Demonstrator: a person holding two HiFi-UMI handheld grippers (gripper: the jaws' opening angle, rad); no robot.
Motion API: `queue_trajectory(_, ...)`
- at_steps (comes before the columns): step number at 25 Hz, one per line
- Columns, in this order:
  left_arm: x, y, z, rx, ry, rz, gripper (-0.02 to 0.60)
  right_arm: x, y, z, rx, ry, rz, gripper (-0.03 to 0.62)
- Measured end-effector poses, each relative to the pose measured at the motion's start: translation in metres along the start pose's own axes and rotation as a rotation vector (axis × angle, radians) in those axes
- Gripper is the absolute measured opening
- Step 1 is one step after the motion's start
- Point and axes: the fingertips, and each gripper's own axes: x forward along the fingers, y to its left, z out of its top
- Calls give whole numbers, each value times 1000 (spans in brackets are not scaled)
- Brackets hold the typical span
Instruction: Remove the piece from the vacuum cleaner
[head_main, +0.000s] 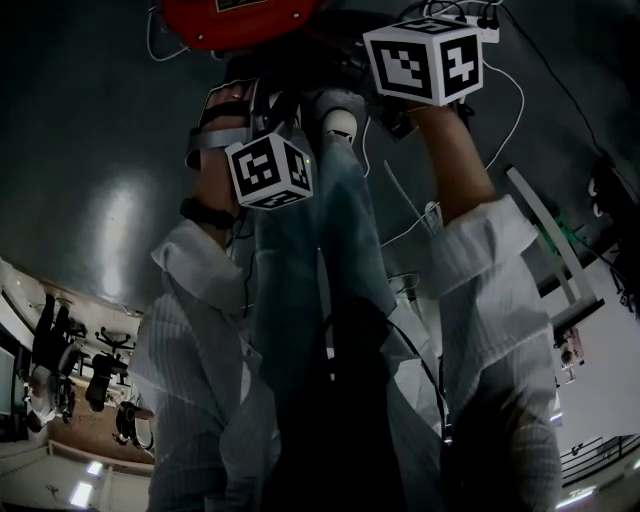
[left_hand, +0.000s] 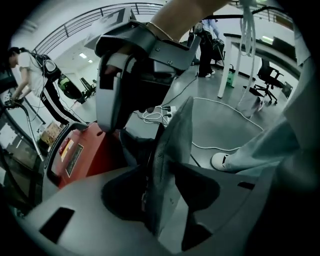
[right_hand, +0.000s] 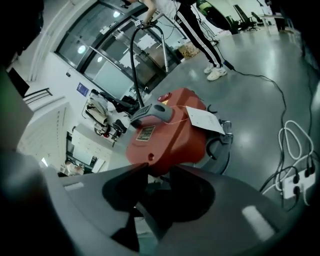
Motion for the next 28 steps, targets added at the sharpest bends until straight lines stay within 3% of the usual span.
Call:
queue_trajectory(3, 0, 3, -5, 5, -7, -10, 179, 4, 8, 14, 70, -49, 55, 114)
queue_trajectory(6, -1, 2, -10, 2, -4, -41, 155, 12, 4, 18, 119, -48, 40, 124)
queue_trajectory(9, -5, -8, -13, 5, 18, -107, 39, 14, 6, 20, 124, -45, 20, 127)
queue_trajectory(18, -4, -31, 3, -6, 37, -141, 32, 2, -5, 20, 78, -22, -45, 129)
queue_trajectory(25, -4, -35, 1, -85, 32, -189, 32, 5, -7, 22, 79, -23, -53, 127)
queue_trajectory(28, -9, -54, 3, -88, 28, -285, 34, 4, -6, 24, 81, -29, -52, 127)
